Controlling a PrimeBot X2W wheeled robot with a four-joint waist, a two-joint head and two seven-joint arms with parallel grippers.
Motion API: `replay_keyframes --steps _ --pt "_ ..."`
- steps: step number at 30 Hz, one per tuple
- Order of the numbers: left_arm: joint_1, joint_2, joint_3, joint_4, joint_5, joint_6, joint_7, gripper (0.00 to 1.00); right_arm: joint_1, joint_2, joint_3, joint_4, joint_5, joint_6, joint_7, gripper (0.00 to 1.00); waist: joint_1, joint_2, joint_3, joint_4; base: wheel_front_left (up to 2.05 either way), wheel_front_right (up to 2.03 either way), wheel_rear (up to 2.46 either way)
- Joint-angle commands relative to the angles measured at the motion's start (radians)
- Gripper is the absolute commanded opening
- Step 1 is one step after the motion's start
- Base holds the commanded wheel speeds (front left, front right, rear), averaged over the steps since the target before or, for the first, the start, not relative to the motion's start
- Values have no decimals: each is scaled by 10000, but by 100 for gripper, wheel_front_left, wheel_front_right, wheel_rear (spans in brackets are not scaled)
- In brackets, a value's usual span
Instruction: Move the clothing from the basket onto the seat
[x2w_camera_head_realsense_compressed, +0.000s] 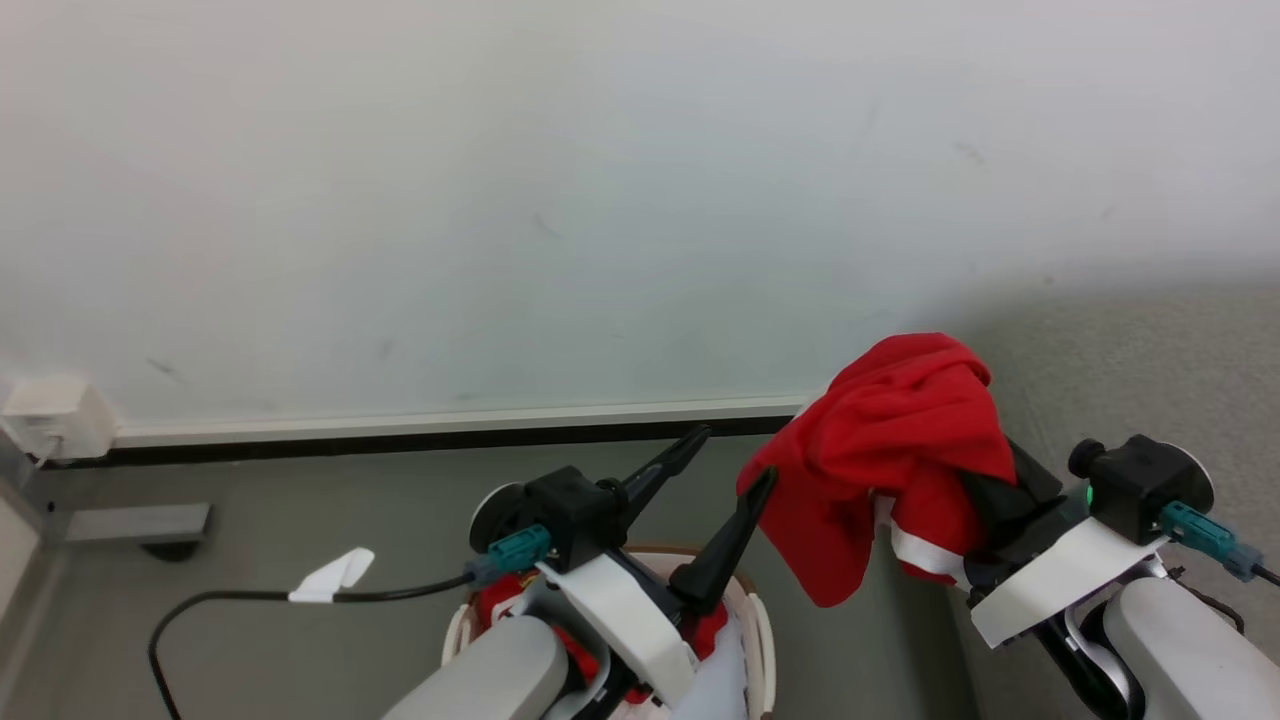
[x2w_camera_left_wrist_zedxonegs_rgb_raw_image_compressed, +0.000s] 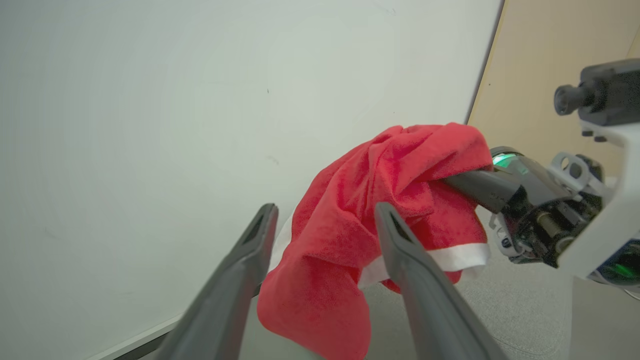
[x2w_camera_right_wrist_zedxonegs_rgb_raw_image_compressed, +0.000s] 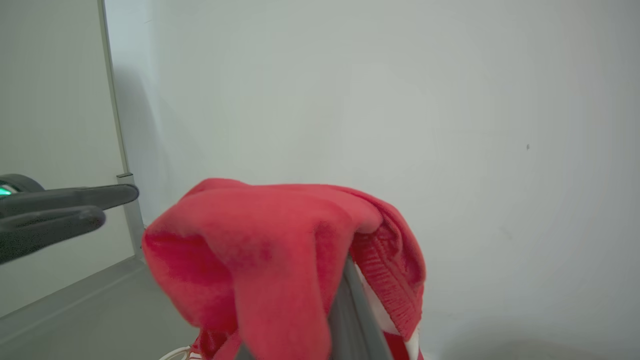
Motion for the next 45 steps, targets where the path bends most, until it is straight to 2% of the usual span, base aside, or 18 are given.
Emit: replay_keyframes --steps 1,15,25,31,37,41,45 --pt "121 100 18 -29 140 49 -20 100 237 48 -231 -105 -71 -21 -33 0 0 0 27 -423 0 0 0" --pt "534 211 660 -238 705 323 -81 100 1759 177 -2710 -1243 -793 -22 -34 0 0 0 398 -2893 0 0 0" --pt "837 118 1220 -444 1633 -60 -80 100 2399 599 -3765 -2071 -1119 -22 -34 0 0 0 950 -4279 0 0 0" --pt "828 -8 1328 -335 1999 -277 -81 100 2520 788 -4121 -2376 -1181 -22 -34 0 0 0 1275 -4688 0 0 0" --pt "807 -133 1454 -170 2240 -426 -81 100 2565 914 -4384 -2561 -1038 -22 -34 0 0 0 1399 -4796 0 0 0" --pt "711 -135 1513 -128 2322 -507 -81 100 2104 827 -4380 -2559 -795 -22 -34 0 0 0 1586 -4790 0 0 0" --pt "456 -85 1429 -93 2377 -554 -82 100 1387 467 -4404 -2286 -638 -22 -33 0 0 0 2231 -4625 0 0 0"
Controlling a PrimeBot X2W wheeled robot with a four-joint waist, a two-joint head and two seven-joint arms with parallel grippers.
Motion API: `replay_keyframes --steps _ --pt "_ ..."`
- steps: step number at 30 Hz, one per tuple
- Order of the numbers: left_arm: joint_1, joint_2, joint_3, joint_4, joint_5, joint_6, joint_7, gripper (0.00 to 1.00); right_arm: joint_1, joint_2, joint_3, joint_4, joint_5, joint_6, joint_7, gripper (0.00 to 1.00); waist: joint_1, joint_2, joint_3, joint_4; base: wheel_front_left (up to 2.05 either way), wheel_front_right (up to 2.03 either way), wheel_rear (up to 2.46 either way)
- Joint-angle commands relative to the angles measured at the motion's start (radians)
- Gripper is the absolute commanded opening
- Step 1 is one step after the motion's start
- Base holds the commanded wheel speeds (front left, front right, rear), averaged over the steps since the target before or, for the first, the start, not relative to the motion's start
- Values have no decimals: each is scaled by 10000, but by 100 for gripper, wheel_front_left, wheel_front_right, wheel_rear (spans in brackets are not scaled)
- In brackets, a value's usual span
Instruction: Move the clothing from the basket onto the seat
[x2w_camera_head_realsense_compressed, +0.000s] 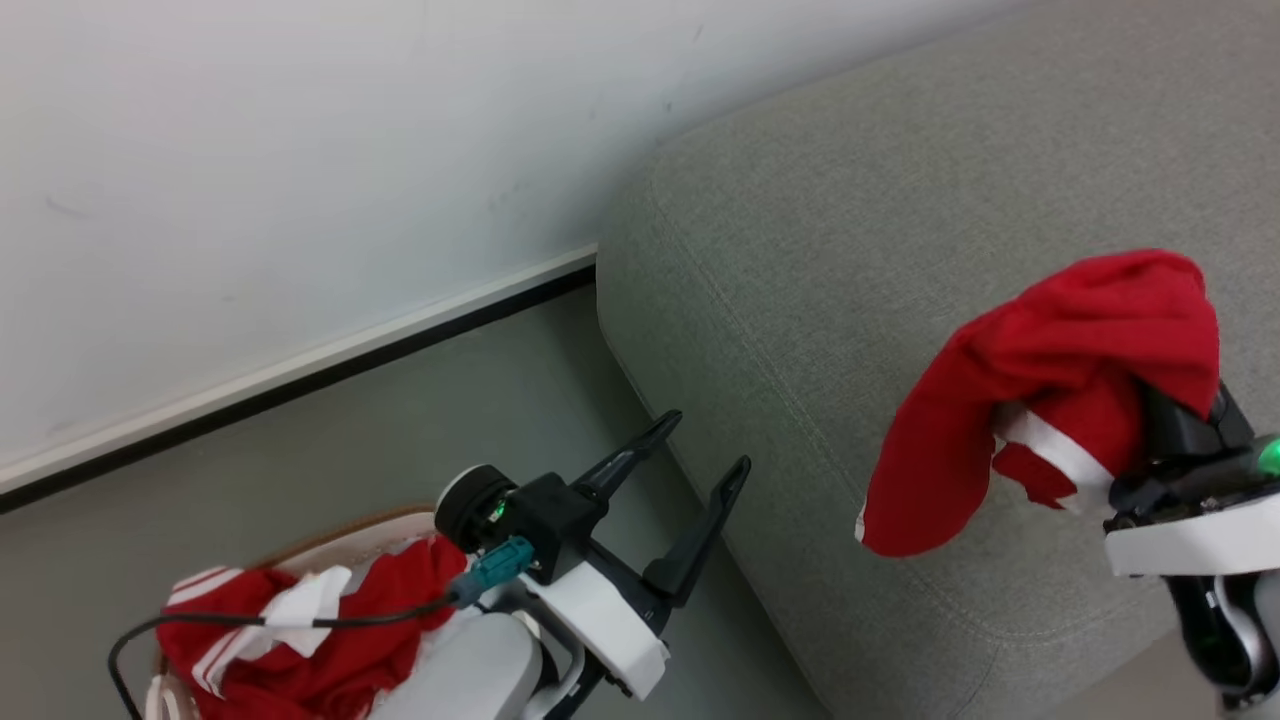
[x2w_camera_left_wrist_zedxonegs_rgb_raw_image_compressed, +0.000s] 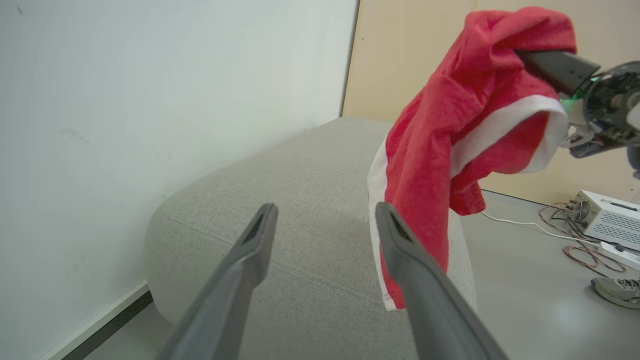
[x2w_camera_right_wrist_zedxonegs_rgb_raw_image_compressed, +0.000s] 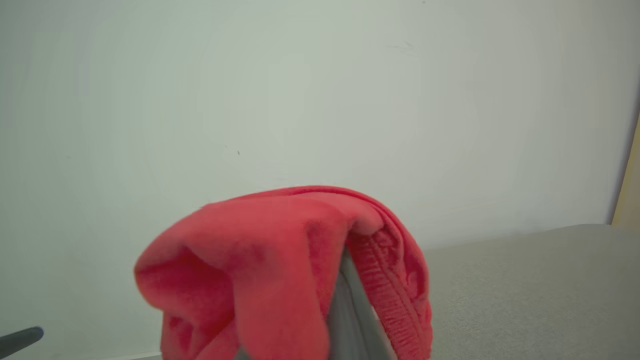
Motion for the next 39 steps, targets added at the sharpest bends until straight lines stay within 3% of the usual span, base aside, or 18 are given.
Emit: replay_keyframes --steps 1,10,26,36,38,39 --pt "-216 108 -29 38 81 -33 0 100 -512 -346 85 150 -233 -22 -33 0 0 -1 598 196 0 0 0" --pt "-1097 455 -200 -134 347 -69 297 100 -2804 -811 -770 802 458 -22 -19 0 0 -1 2617 1006 0 0 0" --pt "-2595 669 -323 -1067 868 -5 841 100 -6459 -2313 -2097 2867 1718 -22 -16 0 0 -1 5976 2380 0 0 0" --pt "-2675 612 -368 -831 785 78 548 100 -7240 -3179 -66 6256 1922 -22 513 0 0 -1 6086 2806 0 0 0" --pt "-2671 602 -347 -763 747 84 493 100 -7280 -3270 457 6734 2117 -22 1037 27 0 -1 5989 2849 0 0 0" --pt "-2672 588 -351 -727 733 94 466 100 -7368 -3319 655 6896 2315 -22 1256 34 0 -1 5941 2870 0 0 0"
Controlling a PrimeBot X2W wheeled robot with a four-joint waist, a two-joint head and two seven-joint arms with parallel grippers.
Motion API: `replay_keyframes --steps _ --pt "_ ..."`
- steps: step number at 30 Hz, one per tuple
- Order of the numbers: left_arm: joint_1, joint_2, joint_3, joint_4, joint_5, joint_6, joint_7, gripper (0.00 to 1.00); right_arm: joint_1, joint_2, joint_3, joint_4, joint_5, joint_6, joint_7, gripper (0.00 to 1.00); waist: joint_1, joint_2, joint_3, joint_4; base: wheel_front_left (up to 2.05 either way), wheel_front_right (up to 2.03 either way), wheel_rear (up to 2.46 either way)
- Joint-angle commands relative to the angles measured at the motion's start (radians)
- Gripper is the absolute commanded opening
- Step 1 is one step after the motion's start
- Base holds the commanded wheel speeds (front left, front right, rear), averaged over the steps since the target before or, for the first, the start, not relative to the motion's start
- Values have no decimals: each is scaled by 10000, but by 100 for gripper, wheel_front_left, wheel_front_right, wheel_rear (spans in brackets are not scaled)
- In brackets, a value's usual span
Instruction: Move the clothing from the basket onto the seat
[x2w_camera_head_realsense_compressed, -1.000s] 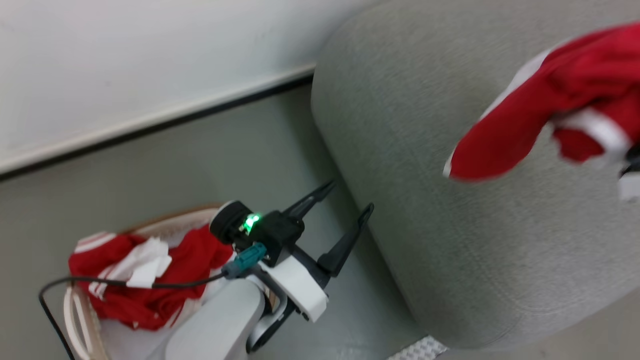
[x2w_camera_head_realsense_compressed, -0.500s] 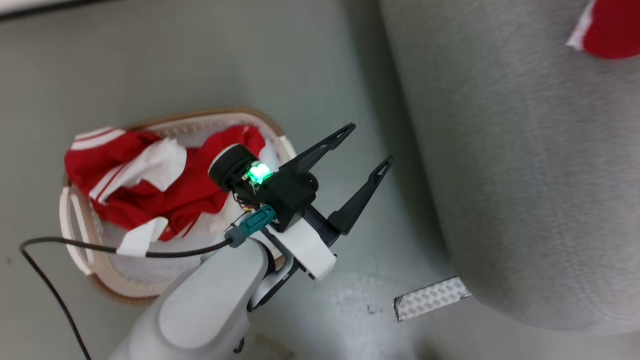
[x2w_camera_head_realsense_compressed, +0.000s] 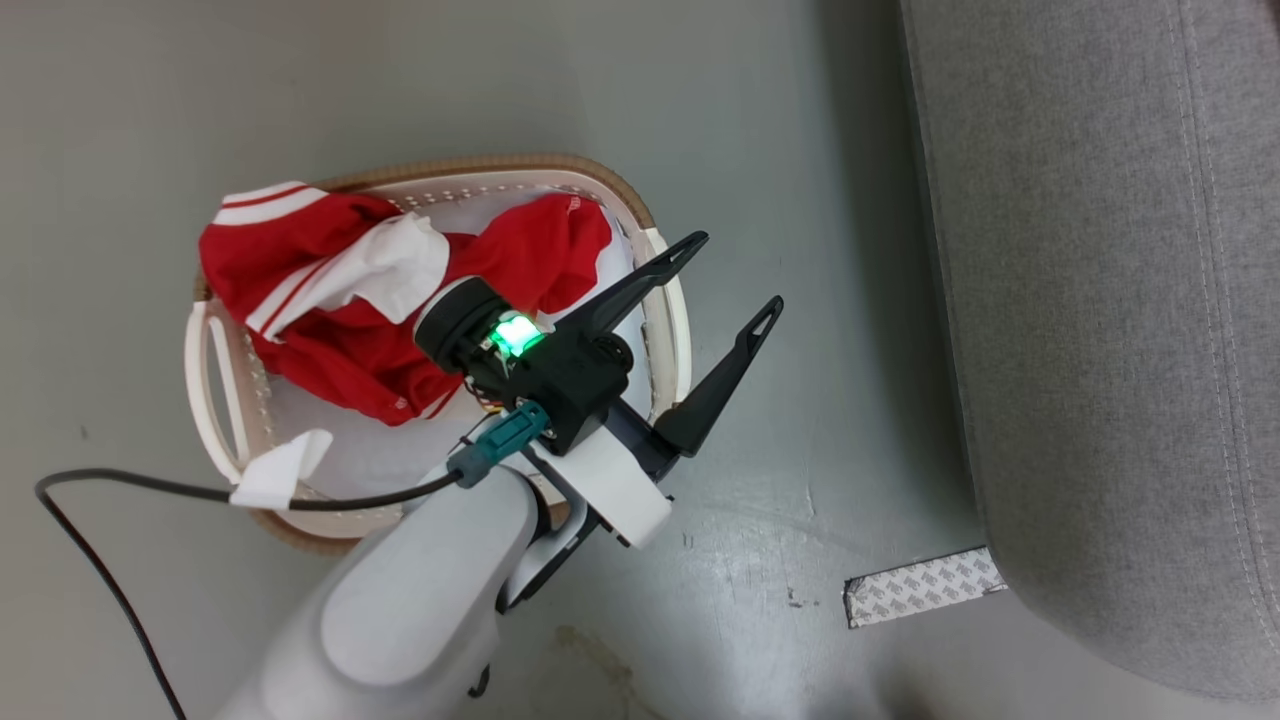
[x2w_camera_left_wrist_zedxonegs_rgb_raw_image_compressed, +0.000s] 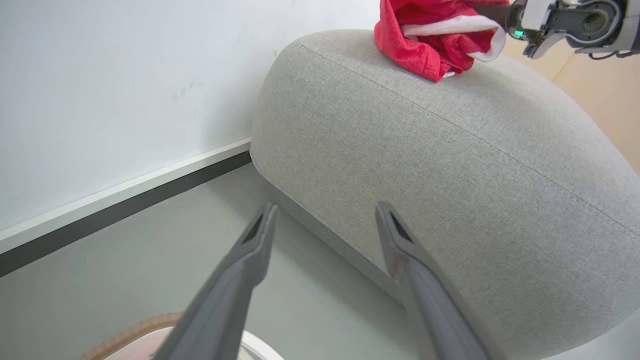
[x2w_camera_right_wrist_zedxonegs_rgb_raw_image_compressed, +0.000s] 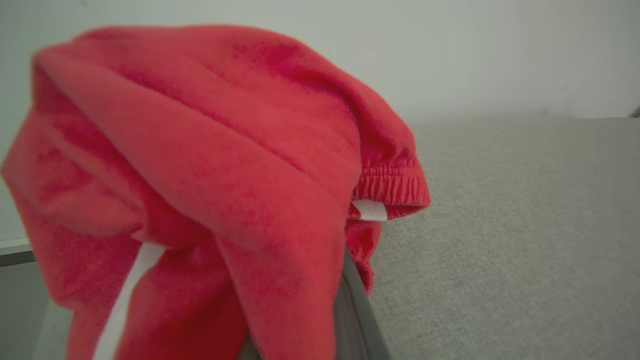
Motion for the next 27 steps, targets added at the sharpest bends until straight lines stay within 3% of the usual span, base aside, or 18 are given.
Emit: replay_keyframes --steps 1,2,4,13,22,27 --pt "-40 -7 12 64 -42 34 -85 100 -189 -88 152 178 235 -22 226 41 -2 0 -92 40 0 0 0" --pt "-23 -10 9 90 -67 36 -108 100 -153 -102 399 299 339 -22 489 50 -2 0 -148 48 0 0 0" --pt "-1 -36 3 137 -96 49 -135 100 -181 -230 730 475 622 -22 836 98 -2 0 -247 66 0 0 0" --pt "322 -85 7 495 -343 91 -343 100 21 -564 2177 761 1381 -22 1522 100 -2 0 -1207 -5 0 0 0" --pt "1206 -256 327 978 -733 195 -505 100 635 -1094 3913 79 1908 -22 2763 100 -2 0 -3460 -168 0 0 0" --pt "1834 -303 803 904 -992 302 -518 100 886 -1483 4666 -811 2004 -22 2533 100 -2 0 -4784 -214 0 0 0"
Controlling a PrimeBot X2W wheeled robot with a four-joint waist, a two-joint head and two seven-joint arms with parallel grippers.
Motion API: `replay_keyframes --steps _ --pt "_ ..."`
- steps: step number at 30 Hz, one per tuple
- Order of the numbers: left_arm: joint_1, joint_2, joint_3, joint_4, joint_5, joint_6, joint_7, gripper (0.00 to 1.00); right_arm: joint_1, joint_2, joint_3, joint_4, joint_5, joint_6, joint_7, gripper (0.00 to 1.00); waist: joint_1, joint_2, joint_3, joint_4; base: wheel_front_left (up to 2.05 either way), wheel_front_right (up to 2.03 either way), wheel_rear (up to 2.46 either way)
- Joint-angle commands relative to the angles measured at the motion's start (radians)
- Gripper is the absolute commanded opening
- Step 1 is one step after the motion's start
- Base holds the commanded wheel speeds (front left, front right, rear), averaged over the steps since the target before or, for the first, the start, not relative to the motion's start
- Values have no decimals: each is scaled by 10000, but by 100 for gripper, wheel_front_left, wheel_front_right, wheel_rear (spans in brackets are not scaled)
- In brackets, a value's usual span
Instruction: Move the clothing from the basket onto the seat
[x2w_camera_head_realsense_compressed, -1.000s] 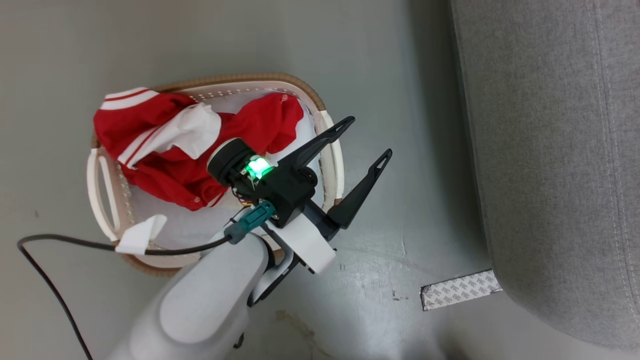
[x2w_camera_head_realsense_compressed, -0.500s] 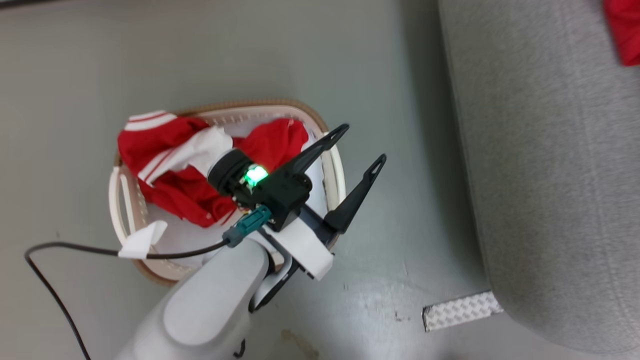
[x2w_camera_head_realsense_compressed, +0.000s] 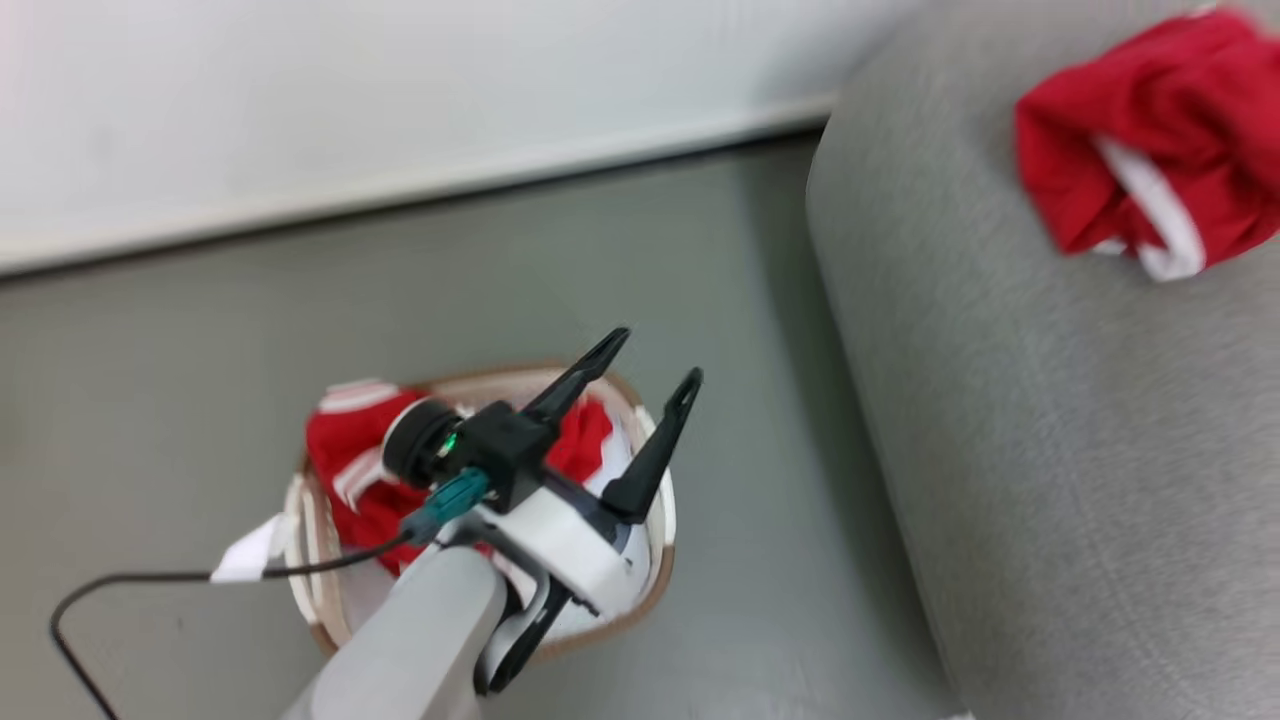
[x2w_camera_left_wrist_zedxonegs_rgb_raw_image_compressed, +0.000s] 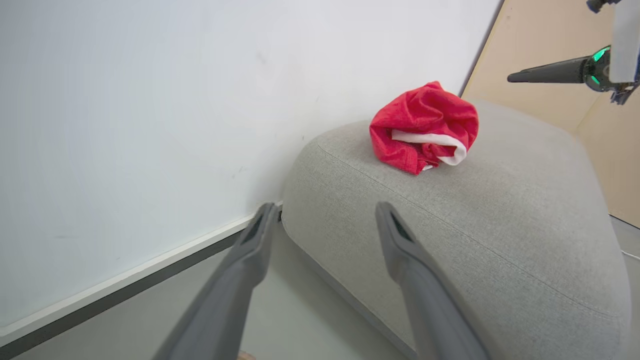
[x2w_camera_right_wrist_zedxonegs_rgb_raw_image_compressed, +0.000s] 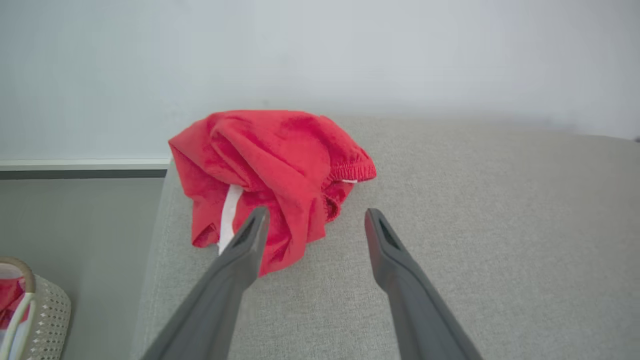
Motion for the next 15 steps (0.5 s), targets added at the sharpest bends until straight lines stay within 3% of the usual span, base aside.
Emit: replay_keyframes --steps 1,7,15 --pt "314 -13 130 -82 -202 36 -19 100 224 -181 127 -219 73 -22 -196 100 2 0 -1172 -61 0 0 0" --pt "1042 39 1068 -330 -264 307 -16 100 482 -273 410 -1325 385 -22 -1228 100 2 0 -2357 91 0 0 0" --pt "2126 248 2582 -436 -510 736 -15 100 1343 184 124 -2110 377 -22 -2907 100 2 0 -3418 478 0 0 0"
